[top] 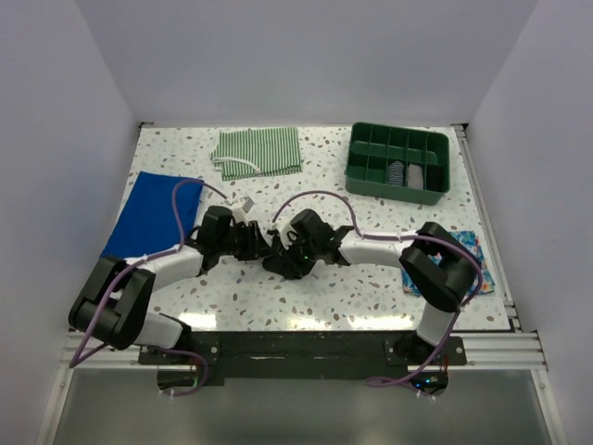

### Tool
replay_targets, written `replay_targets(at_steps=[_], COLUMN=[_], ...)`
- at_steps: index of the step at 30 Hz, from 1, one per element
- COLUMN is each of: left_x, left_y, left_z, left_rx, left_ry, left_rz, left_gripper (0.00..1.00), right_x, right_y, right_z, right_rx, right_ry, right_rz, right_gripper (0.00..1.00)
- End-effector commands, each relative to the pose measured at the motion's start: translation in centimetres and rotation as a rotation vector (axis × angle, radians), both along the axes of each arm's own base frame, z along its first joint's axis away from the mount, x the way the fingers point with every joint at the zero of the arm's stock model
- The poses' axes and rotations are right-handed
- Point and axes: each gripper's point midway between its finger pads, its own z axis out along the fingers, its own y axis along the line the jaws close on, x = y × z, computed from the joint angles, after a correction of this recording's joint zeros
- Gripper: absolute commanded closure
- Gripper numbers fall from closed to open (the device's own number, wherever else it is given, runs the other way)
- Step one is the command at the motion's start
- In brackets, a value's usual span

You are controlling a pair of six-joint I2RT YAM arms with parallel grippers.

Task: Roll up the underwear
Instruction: Roll the underwear to the center of the board.

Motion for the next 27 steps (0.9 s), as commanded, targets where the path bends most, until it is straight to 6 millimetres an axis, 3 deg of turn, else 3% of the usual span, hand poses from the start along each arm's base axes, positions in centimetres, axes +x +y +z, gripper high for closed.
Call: replay_targets(at_steps=[1, 4, 12, 20, 27], left_x=[1.9, 2.2, 1.4, -1.8, -3.2], left_y=[1.6, 2.3, 3.1, 4.1, 3.8], left_z=[1.9, 2.8, 4.8, 3.7, 3.5], left_rx=[0.031, 0.027, -0.002, -0.037, -0.093], left_ry=[-0.077, -0.099, -0.144, -0.116, -0.121], left_rz=[0.079, 0.112, 0.144, 0.185, 0.171], left_gripper=[0.57, 0.51, 0.49, 0.43, 0.37], right_x=[-5.6, -6.1, -5.8, -5.2, -4.3], right_y=[-0.9, -0.3, 1.0, 1.3, 1.3], right_z=[-2.4, -2.0, -1.1, -1.2, -1.7], right_rx=[0.007, 0.024, 0.025, -0.013, -0.003], right_ry=[0.312, 0.37, 0.451, 0.522, 0.621], right_rz=[0.066, 0.073, 0.055, -0.021, -0.114], right_gripper=[1.0, 1.0, 1.0, 1.0, 0.99])
